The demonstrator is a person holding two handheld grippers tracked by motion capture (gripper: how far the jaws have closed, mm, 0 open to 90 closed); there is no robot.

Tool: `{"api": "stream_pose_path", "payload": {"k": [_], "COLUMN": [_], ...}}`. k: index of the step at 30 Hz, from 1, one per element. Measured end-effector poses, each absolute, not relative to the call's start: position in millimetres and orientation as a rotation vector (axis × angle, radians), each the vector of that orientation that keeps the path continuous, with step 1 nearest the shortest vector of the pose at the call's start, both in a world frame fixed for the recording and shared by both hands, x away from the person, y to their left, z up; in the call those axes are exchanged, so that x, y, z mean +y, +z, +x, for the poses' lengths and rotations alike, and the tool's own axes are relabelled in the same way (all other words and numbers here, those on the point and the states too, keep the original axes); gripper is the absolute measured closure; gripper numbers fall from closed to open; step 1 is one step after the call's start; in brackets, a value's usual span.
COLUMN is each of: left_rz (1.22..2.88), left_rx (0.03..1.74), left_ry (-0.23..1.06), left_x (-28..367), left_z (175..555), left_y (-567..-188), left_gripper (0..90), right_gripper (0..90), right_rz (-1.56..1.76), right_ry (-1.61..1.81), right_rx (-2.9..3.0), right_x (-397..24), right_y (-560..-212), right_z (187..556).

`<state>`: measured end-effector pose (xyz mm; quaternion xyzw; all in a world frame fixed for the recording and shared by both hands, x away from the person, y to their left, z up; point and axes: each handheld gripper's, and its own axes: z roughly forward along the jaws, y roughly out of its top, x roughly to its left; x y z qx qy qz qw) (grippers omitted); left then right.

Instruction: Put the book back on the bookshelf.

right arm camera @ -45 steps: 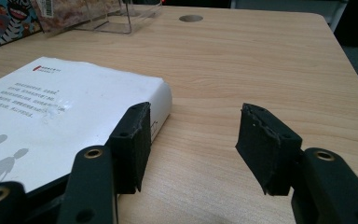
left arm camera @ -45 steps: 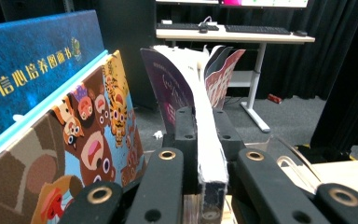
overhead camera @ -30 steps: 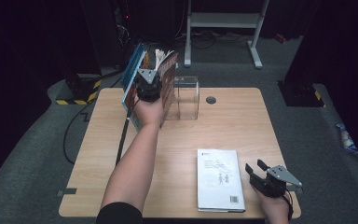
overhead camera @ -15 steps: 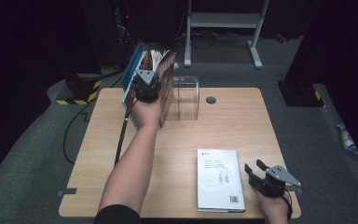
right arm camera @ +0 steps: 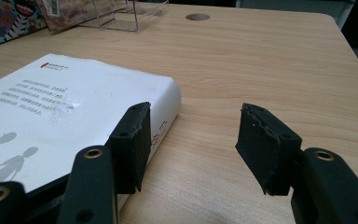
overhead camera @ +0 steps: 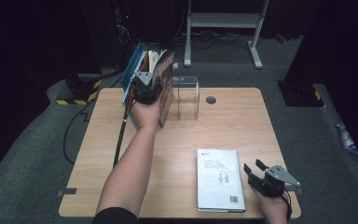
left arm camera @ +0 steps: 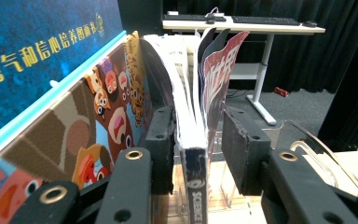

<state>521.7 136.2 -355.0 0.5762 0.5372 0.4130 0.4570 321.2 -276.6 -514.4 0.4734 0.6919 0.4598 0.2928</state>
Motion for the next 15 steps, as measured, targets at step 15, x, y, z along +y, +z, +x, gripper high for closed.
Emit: {"api": "stream_pose_path", "payload": {"k": [15], "left_rz": [1.432], "left_rx": [1.312], "left_ry": [1.001], "left_x": [140], "left_z": [499], "left_y": [-351], "left_gripper": [54.7], "right_gripper": [43.9], "right_rz": [1.253], "right_ry": [1.222], "right_rx": [1.859], "right_x": [-273], "right_y": [-516], "right_z": [323]}}
